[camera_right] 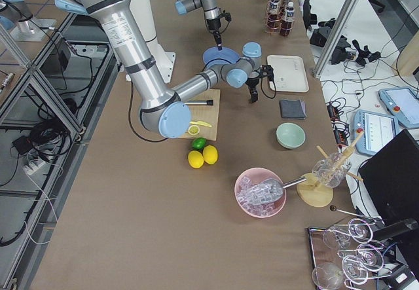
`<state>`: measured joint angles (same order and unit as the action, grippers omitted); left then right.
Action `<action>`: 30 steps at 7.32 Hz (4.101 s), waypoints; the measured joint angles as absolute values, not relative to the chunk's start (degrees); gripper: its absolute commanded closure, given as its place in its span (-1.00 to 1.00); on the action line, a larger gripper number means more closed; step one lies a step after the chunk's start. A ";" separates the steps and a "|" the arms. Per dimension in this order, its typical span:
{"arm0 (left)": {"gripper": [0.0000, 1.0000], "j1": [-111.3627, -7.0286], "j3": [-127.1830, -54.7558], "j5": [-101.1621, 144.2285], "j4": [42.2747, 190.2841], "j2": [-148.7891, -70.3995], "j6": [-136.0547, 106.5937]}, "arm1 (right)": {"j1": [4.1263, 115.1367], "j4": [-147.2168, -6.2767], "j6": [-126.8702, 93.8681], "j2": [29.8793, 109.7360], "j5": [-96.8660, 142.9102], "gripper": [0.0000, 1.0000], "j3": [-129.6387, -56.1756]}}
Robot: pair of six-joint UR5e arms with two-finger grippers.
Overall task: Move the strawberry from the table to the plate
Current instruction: 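Move the right gripper toward the red strawberry while the left arm nears the plate, then lower the right gripper over the strawberry and close on it, then lift the strawberry with the right gripper toward the blue plate while the left arm withdraws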
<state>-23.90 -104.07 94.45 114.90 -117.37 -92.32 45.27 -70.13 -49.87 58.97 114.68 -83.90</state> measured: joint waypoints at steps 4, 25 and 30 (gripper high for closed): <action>1.00 -19.71 -101.03 89.00 115.58 -117.40 -93.45 | 44.71 -70.14 -50.10 57.41 113.32 -0.96 -82.05; -0.96 -25.26 -102.46 90.61 118.45 -116.67 -91.88 | 46.27 -65.23 -50.41 56.19 114.66 1.00 -78.58; -0.96 -34.69 -102.68 87.57 118.60 -107.61 -73.15 | 43.93 -73.36 -53.68 55.33 115.34 1.00 -88.78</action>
